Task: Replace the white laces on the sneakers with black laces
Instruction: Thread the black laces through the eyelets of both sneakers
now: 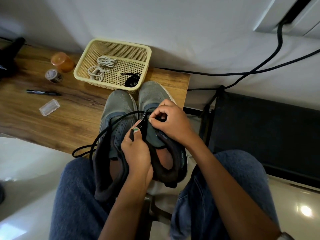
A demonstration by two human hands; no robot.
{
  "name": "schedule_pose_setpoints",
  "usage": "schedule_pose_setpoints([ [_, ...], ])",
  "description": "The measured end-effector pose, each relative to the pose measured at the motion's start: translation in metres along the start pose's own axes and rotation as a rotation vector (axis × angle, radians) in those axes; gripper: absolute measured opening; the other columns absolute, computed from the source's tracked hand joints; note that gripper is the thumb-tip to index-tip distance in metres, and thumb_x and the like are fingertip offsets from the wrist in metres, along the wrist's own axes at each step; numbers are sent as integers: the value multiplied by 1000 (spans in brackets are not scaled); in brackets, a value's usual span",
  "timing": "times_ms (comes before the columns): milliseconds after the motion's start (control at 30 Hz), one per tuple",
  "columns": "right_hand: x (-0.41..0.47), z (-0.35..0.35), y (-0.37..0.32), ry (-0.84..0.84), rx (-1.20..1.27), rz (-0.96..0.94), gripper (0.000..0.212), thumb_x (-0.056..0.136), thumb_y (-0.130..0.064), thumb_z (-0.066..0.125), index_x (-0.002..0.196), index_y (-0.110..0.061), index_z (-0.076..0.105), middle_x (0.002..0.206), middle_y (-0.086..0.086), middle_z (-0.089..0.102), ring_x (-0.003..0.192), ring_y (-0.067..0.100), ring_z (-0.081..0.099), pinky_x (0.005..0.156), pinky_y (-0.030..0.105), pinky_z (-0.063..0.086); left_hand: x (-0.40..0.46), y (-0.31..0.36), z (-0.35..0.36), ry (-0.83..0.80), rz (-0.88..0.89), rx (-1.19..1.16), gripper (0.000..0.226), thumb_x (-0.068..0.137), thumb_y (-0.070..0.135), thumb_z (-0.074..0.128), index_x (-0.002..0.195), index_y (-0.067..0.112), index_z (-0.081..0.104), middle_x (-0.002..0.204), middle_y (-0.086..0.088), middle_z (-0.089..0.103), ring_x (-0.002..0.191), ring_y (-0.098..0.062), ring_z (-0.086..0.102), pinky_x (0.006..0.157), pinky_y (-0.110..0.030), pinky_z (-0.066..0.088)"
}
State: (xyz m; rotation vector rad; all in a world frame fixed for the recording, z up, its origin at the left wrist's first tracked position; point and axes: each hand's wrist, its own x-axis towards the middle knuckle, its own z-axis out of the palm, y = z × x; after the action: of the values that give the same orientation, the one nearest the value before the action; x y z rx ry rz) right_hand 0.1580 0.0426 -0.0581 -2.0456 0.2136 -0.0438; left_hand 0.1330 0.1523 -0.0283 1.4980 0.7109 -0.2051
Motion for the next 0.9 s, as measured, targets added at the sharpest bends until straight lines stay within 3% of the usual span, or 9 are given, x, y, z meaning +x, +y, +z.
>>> schedule_pose_setpoints([
  [200,2,0,0,24,-26,22,5,82,-17,69,77,-16,69,81,-11,46,67,4,47,66,22,42,-2,4,-2,-57,115,159,29,101,14,45,101,32,68,110,-2,68,101,-16,65,90,-37,54],
  [300,3,-1,2,23,-31,18,3,82,-16,69,79,-16,70,80,-13,44,67,3,46,66,21,41,-3,5,-4,-92,256,322,29,98,11,47,113,26,67,113,5,66,104,-10,61,94,-36,50],
  [433,4,-5,4,-5,48,27,6,82,-14,71,79,-19,69,82,-12,46,68,4,47,68,23,43,-5,7,-5,-129,413,537,34,95,11,50,125,22,63,118,7,63,109,-8,57,95,-23,43],
  [500,5,-8,5,-20,81,29,9,82,-13,71,78,-20,69,82,-11,48,69,4,48,68,22,44,-7,6,-7,-141,461,593,37,95,11,50,128,22,60,120,3,64,108,-11,58,95,-28,46],
  [633,5,-12,7,-59,114,33,6,81,-12,72,79,-18,70,83,-9,50,68,1,48,64,11,40,-13,1,-7,-170,468,605,42,96,9,48,136,22,53,131,4,59,119,-9,54,104,-29,42],
  [900,3,-13,5,-67,132,47,4,82,-11,72,81,-15,71,84,-7,51,67,-3,49,63,9,41,-17,-1,-9,-214,401,535,47,95,8,50,139,25,49,133,4,58,122,-13,53,105,-35,42],
])
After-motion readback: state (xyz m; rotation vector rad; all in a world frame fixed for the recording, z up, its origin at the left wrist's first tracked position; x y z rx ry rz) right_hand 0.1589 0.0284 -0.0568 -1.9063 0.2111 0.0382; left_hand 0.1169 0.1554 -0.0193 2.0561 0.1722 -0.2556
